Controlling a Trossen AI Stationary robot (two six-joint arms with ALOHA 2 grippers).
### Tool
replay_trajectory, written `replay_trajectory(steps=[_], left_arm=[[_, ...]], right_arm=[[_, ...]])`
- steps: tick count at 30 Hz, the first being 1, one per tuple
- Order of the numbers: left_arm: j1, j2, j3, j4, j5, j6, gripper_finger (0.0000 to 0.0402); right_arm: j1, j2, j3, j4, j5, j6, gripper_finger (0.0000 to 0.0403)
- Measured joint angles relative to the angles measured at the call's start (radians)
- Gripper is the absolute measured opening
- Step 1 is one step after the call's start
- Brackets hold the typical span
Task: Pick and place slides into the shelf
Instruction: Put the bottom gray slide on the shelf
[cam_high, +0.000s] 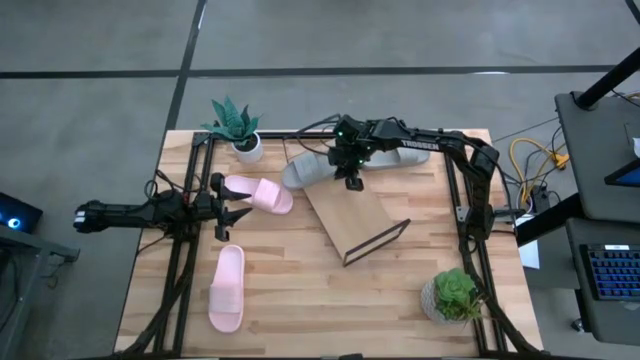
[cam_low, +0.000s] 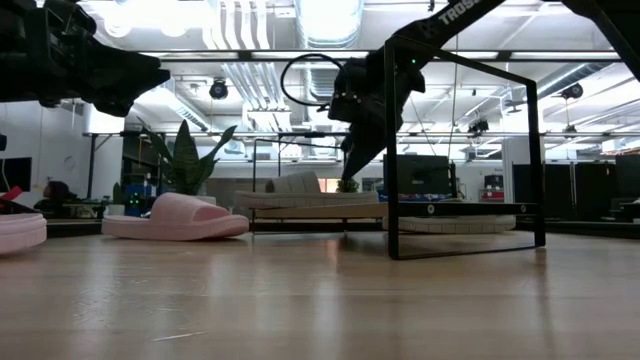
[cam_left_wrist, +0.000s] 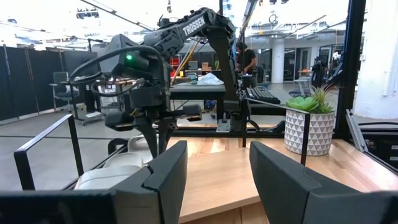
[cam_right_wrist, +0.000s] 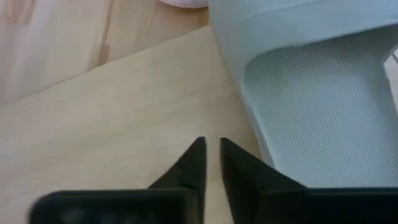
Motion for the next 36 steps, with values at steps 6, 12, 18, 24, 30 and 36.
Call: replay_trajectory(steps=[6,12,18,24,30,36], left_arm=[[0.0,0.0,0.0,0.0,0.0,0.0,0.016],[0.0,0.0,0.0,0.0,0.0,0.0,0.016],[0.0,0.001,0.0,0.0,0.0,0.0,0.016],[0.0,0.006,0.0,0.0,0.0,0.0,0.016],[0.0,0.006,0.0,0.0,0.0,0.0,0.016],[0.0,0.006,0.0,0.0,0.0,0.0,0.016]], right_arm=[[0.0,0.002,-0.019,-0.002,0.026,-0.022,0.001],[0.005,0.004,-0.05,0.039,0.105,-0.026,0.0009],[0.004,0.004,-0.07,0.068,0.13,-0.039,0.0009],[0.004,0.004,-0.09,0.097,0.157,-0.047,0.0008],[-0.002,0.004,-0.112,0.166,0.181,-0.047,0.0008],[-0.01,0.004,-0.118,0.212,0.182,-0.047,0.0008]])
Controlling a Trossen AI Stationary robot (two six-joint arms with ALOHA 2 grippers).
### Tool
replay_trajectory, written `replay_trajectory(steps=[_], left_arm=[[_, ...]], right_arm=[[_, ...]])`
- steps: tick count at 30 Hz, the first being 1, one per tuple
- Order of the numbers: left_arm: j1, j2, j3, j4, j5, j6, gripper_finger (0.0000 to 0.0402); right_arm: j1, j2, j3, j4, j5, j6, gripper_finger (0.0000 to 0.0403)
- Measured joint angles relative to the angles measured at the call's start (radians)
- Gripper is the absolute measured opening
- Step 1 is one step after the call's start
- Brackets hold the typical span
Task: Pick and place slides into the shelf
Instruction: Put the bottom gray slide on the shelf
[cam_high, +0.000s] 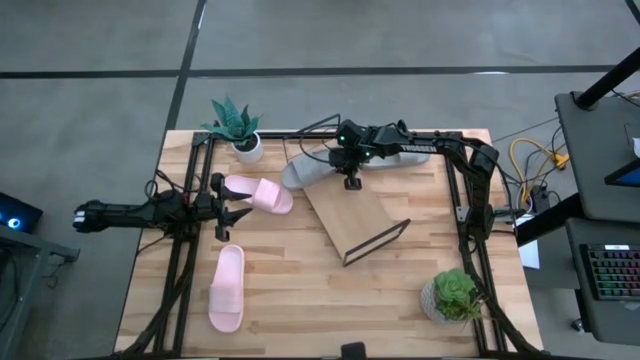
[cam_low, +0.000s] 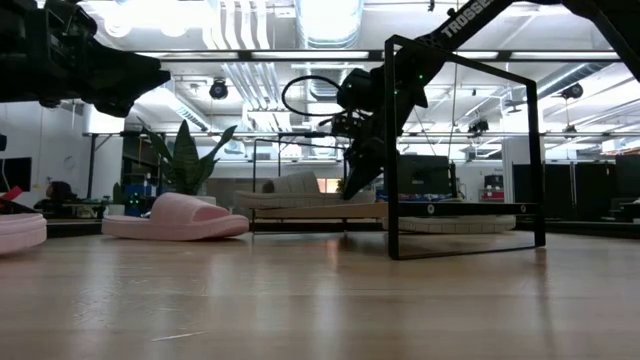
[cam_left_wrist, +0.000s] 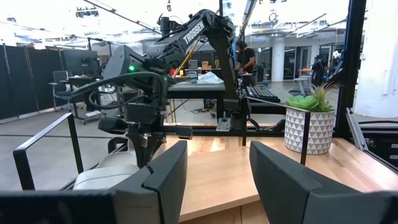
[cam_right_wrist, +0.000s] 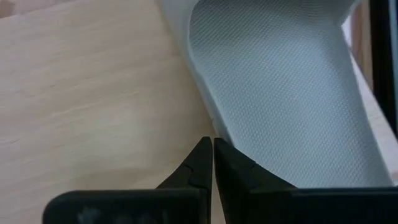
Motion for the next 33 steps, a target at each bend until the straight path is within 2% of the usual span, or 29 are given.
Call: replay_trajectory(steps=[7,13,21,23,28,33], left_arm=[[0.0,0.0,0.0,0.0,0.0,0.0,0.016],[0.0,0.0,0.0,0.0,0.0,0.0,0.016],[0.0,0.0,0.0,-0.001,0.0,0.0,0.016],[0.0,0.0,0.0,-0.001,0.0,0.0,0.016],[0.0,0.0,0.0,-0.001,0.0,0.0,0.016],[0.0,0.0,0.0,0.0,0.0,0.0,0.016]], right_arm=[[-0.003,0.0,-0.001,0.033,0.002,0.005,0.0008],[-0.006,0.0,-0.003,0.045,0.046,0.01,0.0008],[-0.007,-0.001,0.006,0.002,0.05,0.091,0.0008],[-0.001,-0.002,0.006,-0.015,0.023,0.103,0.0008],[0.039,-0.002,0.006,-0.005,-0.167,0.087,0.0008],[0.106,-0.002,0.004,0.106,-0.156,0.041,0.0008]])
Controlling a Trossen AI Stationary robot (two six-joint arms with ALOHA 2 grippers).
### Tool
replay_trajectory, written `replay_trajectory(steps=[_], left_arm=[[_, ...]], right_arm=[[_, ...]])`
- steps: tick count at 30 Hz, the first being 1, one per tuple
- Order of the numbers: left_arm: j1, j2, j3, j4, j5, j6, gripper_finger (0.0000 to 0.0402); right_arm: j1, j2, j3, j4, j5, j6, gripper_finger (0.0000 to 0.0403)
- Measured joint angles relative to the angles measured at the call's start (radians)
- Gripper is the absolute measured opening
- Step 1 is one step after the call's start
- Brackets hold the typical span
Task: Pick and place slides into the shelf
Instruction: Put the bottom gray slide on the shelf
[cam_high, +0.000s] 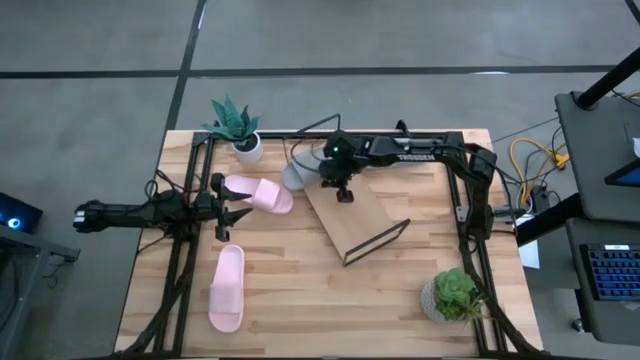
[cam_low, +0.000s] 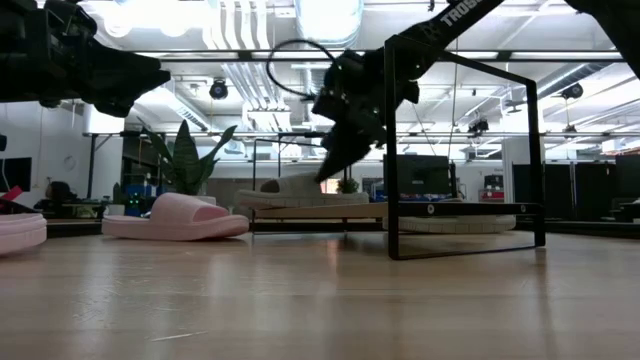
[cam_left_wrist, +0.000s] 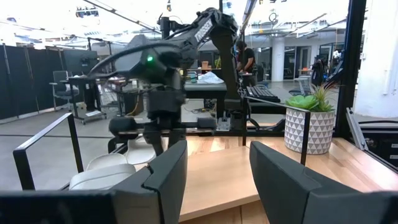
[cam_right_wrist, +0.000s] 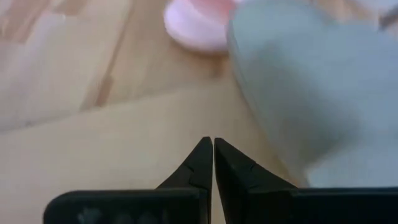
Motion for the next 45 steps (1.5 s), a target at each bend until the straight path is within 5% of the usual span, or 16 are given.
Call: replay_trajectory(steps=[6,45], left_arm=[[0.0,0.0,0.0,0.0,0.0,0.0,0.016],[0.0,0.014,0.0,-0.002,0.0,0.0,0.016]], right_arm=[[0.024,-0.001,-0.001,0.069,0.11,-0.033,0.0008],[0.031,0.126,0.048,0.192,0.262,-0.028,0.0008]])
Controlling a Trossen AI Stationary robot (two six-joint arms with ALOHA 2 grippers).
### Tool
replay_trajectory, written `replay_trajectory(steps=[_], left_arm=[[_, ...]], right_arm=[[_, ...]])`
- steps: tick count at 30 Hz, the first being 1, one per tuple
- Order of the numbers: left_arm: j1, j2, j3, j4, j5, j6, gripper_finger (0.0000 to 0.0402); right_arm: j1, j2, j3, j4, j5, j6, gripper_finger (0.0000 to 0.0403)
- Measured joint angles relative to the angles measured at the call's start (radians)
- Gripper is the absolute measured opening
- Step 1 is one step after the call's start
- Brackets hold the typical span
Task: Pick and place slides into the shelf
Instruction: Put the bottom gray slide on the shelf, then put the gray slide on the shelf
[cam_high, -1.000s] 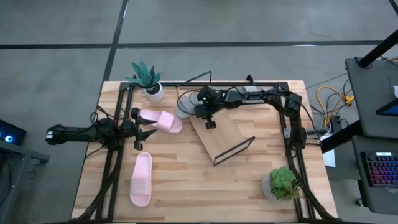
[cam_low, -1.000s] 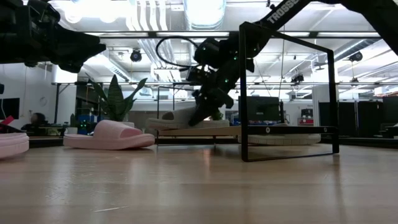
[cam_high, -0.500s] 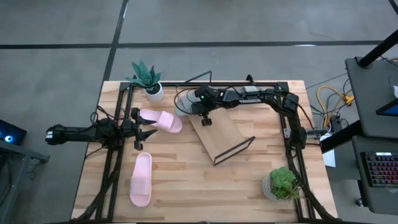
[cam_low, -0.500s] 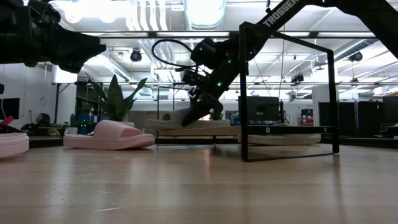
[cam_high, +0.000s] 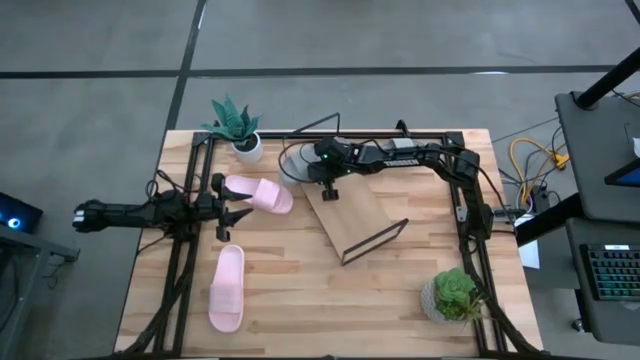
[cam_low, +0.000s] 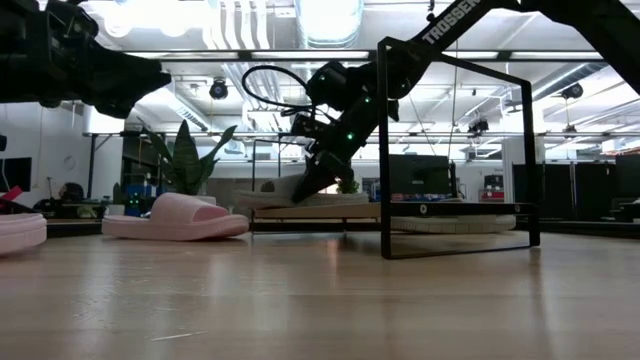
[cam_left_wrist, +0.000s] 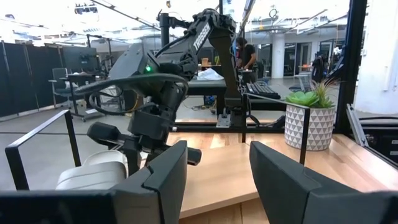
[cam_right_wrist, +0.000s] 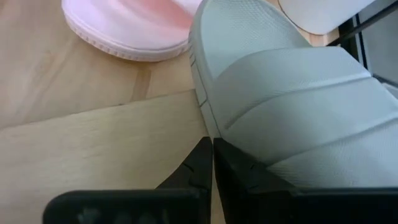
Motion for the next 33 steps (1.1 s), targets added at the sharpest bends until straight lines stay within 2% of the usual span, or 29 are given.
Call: replay_trajectory(steps=[7,13,23,29,33], left_arm=[[0.0,0.011,0.0,0.001,0.0,0.0,0.016],[0.0,0.011,0.0,0.001,0.0,0.0,0.016],[0.0,0.012,0.0,0.003,0.0,0.0,0.016],[0.0,0.012,0.0,0.003,0.0,0.0,0.016],[0.0,0.012,0.0,0.003,0.0,0.0,0.016]], right_arm=[[0.002,-0.05,0.0,-0.06,-0.009,0.07,0.001],[0.002,-0.102,0.0,-0.135,0.011,0.126,0.0035],[-0.008,-0.26,0.0,-0.301,0.315,0.315,0.0111],[-0.041,-0.314,0.0,-0.443,0.407,0.444,0.0136],[-0.099,-0.323,0.0,-0.574,0.417,0.553,0.0137]])
